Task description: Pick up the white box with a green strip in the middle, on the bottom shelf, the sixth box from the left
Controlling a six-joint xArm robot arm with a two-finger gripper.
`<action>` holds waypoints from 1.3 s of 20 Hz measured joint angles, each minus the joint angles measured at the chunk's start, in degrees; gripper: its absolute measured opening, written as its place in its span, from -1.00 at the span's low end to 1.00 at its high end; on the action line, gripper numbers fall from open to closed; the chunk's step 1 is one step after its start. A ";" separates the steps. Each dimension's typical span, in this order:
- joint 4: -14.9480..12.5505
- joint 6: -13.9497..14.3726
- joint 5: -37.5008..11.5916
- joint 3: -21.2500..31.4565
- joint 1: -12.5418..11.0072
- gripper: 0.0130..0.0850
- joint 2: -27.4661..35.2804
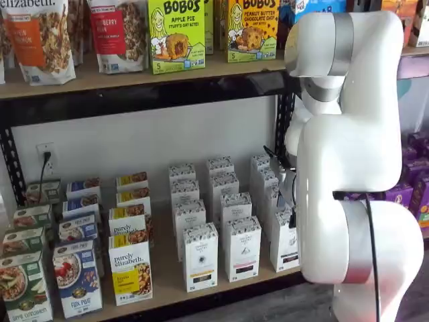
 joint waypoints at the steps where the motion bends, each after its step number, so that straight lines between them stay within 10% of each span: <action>1: -1.18 1.12 0.63 -0.46 0.04 1.00 0.03; 26: -8.14 7.64 -0.24 -11.00 0.48 1.00 8.80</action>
